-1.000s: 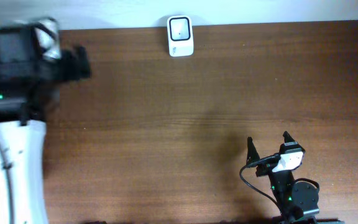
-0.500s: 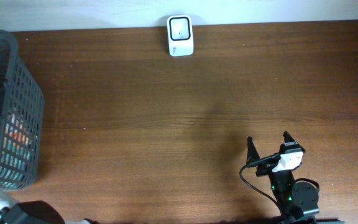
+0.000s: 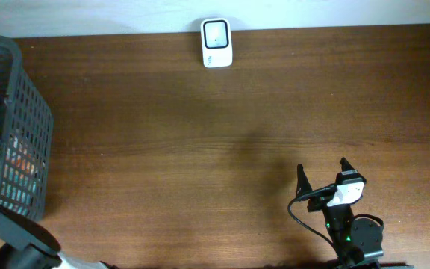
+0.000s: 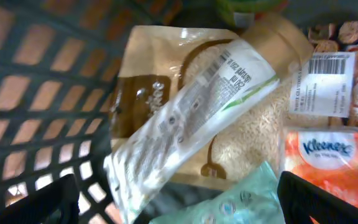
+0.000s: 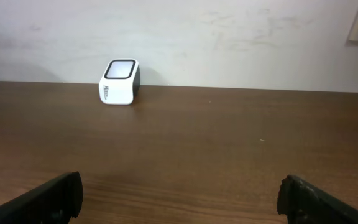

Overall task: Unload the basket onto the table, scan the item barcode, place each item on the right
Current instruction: 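Reach left gripper into basket and grasp the white tube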

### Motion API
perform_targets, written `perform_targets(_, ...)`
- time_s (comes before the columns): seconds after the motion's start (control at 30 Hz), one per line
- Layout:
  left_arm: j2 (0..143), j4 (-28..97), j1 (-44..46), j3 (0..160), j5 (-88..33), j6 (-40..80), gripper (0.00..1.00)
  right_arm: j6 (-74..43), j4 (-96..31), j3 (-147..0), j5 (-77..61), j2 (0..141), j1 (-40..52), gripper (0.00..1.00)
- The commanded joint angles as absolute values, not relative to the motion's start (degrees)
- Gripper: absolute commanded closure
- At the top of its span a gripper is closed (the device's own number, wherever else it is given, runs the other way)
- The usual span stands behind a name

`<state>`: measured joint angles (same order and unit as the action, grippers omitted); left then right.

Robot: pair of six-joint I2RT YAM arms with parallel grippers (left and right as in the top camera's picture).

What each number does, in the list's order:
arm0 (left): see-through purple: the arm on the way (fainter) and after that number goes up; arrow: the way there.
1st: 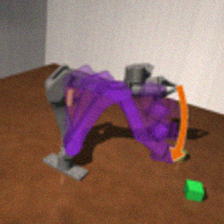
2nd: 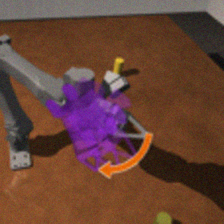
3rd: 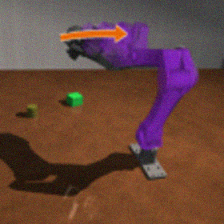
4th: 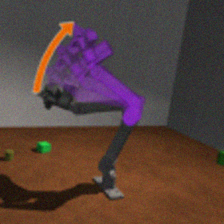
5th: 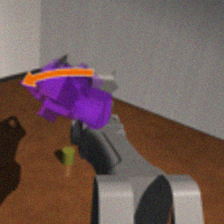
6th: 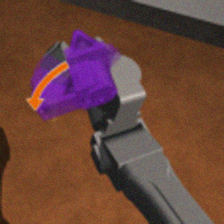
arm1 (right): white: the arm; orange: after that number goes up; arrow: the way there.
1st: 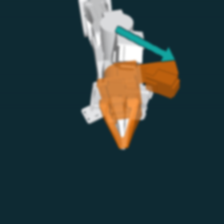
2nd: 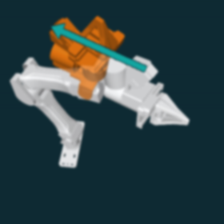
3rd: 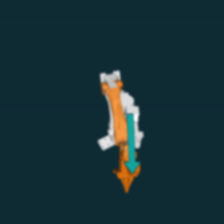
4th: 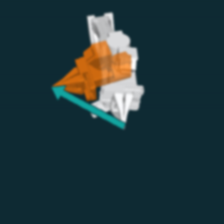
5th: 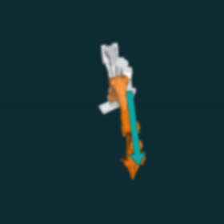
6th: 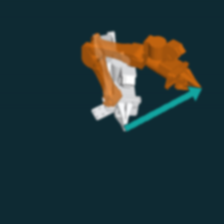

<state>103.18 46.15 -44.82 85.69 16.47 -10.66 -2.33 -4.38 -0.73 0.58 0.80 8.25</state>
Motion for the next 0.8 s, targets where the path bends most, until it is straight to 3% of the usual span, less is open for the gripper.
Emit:
perform_targets(0.0,107.77,44.82,-45.3,85.21,15.66,-14.92,0.02,-1.91,-4.67,-0.32,0.64,0.51,8.19,0.02)
perform_targets(0.13,111.13,43.66,-45.3,85.19,15.86,-16.29,0.06,-1.91,-4.67,-0.32,0.64,0.51,8.19,0.02)
perform_targets(0.3,114.59,39.46,-45.3,85.19,15.84,-17.67,0.26,-1.91,-4.67,-0.32,0.64,0.51,8.19,0.02)
perform_targets(0.43,118.3,37.36,-45.34,85.19,15.9,-17.72,0.28,-1.91,-4.67,-0.32,0.64,0.51,8.19,0.02)
perform_targets(0.53,119.31,35.48,-45.45,85.19,15.9,-17.69,0.51,-1.91,-4.67,-0.32,0.62,0.51,8.19,0.02)
perform_targets(0.77,118.21,35.35,-45.54,85.82,18.41,-17.69,0.83,-1.91,-4.67,-0.32,0.64,0.51,8.19,0.02)
